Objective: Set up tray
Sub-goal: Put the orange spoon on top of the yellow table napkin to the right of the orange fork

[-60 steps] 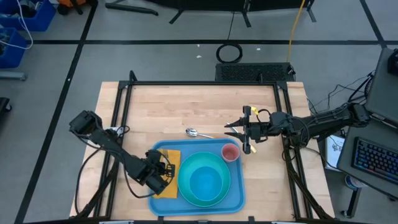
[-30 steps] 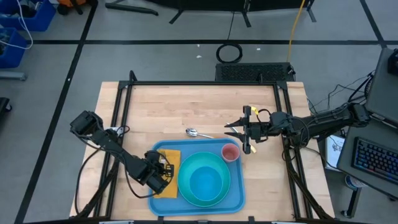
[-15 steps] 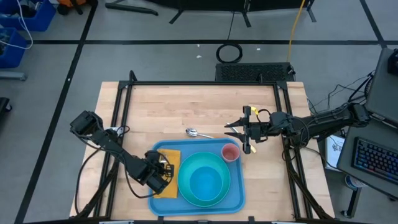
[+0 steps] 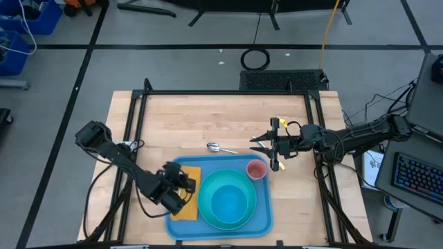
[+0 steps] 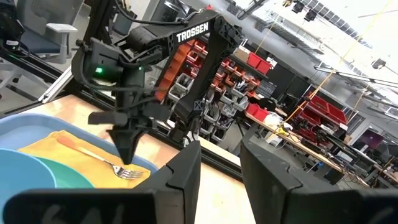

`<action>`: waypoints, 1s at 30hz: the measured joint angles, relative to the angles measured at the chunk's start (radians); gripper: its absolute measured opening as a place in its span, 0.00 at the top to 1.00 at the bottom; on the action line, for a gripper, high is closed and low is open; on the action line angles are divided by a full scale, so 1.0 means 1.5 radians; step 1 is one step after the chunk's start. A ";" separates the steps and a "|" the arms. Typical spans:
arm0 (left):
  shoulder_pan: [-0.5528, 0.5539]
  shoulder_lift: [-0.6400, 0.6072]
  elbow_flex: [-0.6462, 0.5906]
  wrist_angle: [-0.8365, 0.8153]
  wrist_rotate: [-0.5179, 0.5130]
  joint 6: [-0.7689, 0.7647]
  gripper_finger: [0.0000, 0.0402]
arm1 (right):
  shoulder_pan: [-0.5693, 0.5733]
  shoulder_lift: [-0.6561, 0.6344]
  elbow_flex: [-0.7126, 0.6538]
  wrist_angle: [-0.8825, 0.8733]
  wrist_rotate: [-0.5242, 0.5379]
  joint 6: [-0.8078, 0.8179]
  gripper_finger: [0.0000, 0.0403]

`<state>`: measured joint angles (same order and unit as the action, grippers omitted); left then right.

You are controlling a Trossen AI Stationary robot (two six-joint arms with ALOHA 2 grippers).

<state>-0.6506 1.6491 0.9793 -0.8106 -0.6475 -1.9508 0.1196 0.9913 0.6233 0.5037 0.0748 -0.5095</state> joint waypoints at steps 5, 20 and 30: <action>0.000 -0.022 0.000 0.001 -0.155 0.070 0.92 | 0.000 0.000 0.000 0.000 0.001 0.000 0.75; 0.040 -0.031 0.000 0.000 -0.290 0.210 0.92 | 0.000 -0.050 0.001 -0.059 0.195 0.041 0.75; 0.051 -0.031 0.000 0.003 -0.297 0.231 0.92 | -0.008 -0.110 0.058 -0.319 0.231 0.171 0.75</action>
<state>-0.5743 1.6032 0.9798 -0.8056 -1.0936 -1.6037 0.1079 0.8260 0.7110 0.0258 0.4214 -0.2525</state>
